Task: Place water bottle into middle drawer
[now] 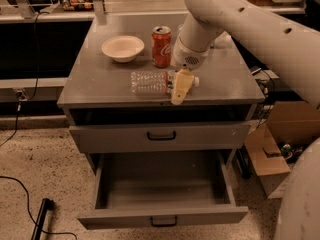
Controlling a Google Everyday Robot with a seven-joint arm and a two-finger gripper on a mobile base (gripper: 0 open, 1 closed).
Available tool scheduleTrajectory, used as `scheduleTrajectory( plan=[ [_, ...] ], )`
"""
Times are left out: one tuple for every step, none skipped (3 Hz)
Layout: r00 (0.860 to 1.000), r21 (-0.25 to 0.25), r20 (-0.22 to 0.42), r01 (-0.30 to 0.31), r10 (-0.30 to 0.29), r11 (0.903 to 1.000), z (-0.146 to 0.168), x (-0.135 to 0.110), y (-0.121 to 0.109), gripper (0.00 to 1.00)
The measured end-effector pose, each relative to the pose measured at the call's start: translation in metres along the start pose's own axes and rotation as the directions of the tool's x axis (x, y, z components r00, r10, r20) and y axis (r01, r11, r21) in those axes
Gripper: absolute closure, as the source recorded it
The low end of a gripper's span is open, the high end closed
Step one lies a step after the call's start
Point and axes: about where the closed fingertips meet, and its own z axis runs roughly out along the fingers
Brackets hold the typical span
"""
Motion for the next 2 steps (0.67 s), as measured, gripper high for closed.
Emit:
scheduleTrajectory(
  plan=[
    [1.000,-0.004,0.000,0.001,-0.001,1.0000,0.0029,-0.0005,0.0006,0.49],
    [1.000,-0.007,-0.001,0.002,-0.002,1.0000,0.0047,-0.0007,0.0009,0.72]
  ],
)
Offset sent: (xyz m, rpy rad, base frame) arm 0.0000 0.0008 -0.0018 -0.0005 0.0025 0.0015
